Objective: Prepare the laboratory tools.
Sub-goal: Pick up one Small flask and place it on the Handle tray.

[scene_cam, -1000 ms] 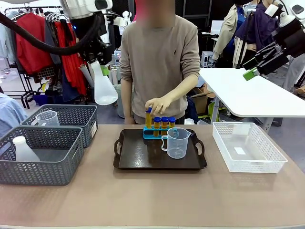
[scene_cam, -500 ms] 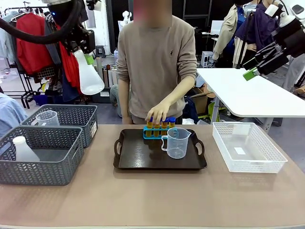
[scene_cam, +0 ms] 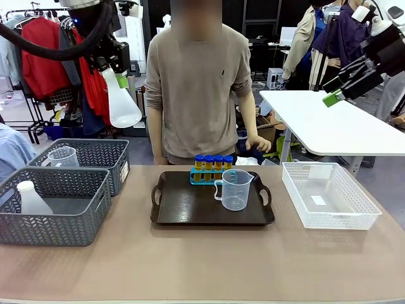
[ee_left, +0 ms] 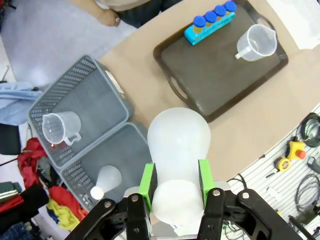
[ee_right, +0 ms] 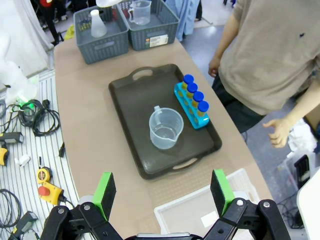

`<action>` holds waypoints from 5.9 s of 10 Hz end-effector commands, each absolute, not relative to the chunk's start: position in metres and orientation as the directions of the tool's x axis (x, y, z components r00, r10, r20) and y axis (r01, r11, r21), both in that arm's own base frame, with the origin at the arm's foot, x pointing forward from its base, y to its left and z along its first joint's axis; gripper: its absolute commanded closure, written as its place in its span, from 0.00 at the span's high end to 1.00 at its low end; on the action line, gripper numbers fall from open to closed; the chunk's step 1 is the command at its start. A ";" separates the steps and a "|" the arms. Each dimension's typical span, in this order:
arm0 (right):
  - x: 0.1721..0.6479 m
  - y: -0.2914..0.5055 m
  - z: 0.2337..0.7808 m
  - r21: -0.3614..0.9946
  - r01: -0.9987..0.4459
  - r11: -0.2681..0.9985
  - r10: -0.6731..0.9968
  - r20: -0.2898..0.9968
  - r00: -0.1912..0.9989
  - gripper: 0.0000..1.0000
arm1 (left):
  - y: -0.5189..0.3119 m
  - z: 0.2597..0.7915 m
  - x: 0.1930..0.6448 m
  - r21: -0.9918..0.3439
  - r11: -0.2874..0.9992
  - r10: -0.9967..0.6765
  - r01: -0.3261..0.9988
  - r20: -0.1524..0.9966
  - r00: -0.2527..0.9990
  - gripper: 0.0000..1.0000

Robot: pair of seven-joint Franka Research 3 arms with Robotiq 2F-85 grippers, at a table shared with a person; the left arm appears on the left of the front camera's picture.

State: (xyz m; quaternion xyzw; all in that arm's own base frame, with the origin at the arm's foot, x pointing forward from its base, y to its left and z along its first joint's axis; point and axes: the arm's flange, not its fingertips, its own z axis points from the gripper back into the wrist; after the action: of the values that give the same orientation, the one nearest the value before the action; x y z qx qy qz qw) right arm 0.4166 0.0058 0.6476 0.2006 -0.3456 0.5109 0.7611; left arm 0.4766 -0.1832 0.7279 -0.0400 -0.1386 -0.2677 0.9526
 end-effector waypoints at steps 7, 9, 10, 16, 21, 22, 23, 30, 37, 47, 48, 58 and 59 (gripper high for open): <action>0.418 0.007 0.649 -0.048 -0.919 0.391 0.625 0.747 0.227 1.00 | -0.271 0.637 0.499 0.010 0.767 -0.618 0.642 0.278 0.735 0.00; 0.418 0.007 0.649 -0.048 -0.919 0.391 0.625 0.747 0.227 1.00 | -0.289 0.595 0.502 0.007 0.734 -0.662 0.680 0.231 0.713 0.00; 0.418 0.007 0.649 -0.048 -0.919 0.391 0.625 0.747 0.227 1.00 | -0.298 0.571 0.503 0.006 0.712 -0.683 0.703 0.238 0.690 0.00; 0.418 0.007 0.649 -0.048 -0.919 0.391 0.625 0.747 0.227 1.00 | -0.328 0.494 0.523 -0.011 0.628 -0.754 0.778 0.235 0.613 0.00; 0.418 0.007 0.649 -0.048 -0.919 0.391 0.625 0.747 0.227 1.00 | -0.332 0.489 0.525 -0.017 0.643 -0.743 0.766 0.230 0.629 0.00; 0.418 0.007 0.649 -0.048 -0.919 0.391 0.625 0.747 0.227 1.00 | -0.338 0.485 0.535 0.025 0.618 -0.774 0.786 0.194 0.602 0.00; 0.418 0.007 0.649 -0.048 -0.919 0.391 0.625 0.747 0.227 1.00 | -0.349 0.479 0.546 0.040 0.598 -0.792 0.801 0.186 0.582 0.00; 0.418 0.007 0.649 -0.048 -0.919 0.391 0.625 0.747 0.227 1.00 | -0.370 0.431 0.568 0.027 0.561 -0.826 0.828 0.090 0.557 0.00; 0.418 0.007 0.649 -0.048 -0.919 0.391 0.625 0.747 0.227 1.00 | -0.374 0.420 0.564 -0.005 0.555 -0.828 0.832 0.090 0.553 0.00; 0.418 0.007 0.649 -0.048 -0.919 0.391 0.625 0.747 0.227 1.00 | -0.371 0.429 0.559 -0.009 0.571 -0.816 0.821 0.107 0.569 1.00; 0.418 0.007 0.649 -0.048 -0.919 0.391 0.625 0.747 0.227 1.00 | -0.369 0.432 0.557 0.000 0.574 -0.814 0.819 0.113 0.570 1.00; 0.418 0.007 0.649 -0.048 -0.919 0.391 0.625 0.747 0.227 1.00 | -0.374 0.439 0.562 0.012 0.569 -0.818 0.823 0.115 0.564 1.00; 0.418 0.007 0.649 -0.048 -0.919 0.391 0.625 0.747 0.227 1.00 | -0.374 0.439 0.562 0.012 0.569 -0.818 0.823 0.115 0.564 1.00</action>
State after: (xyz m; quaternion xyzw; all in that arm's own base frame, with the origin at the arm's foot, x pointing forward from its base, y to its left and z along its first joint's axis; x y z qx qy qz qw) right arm 0.4166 0.0057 0.6476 0.2005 -0.3455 0.5109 0.7612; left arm 0.5627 -0.3742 0.4372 -0.0214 -0.0527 -0.4644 0.8838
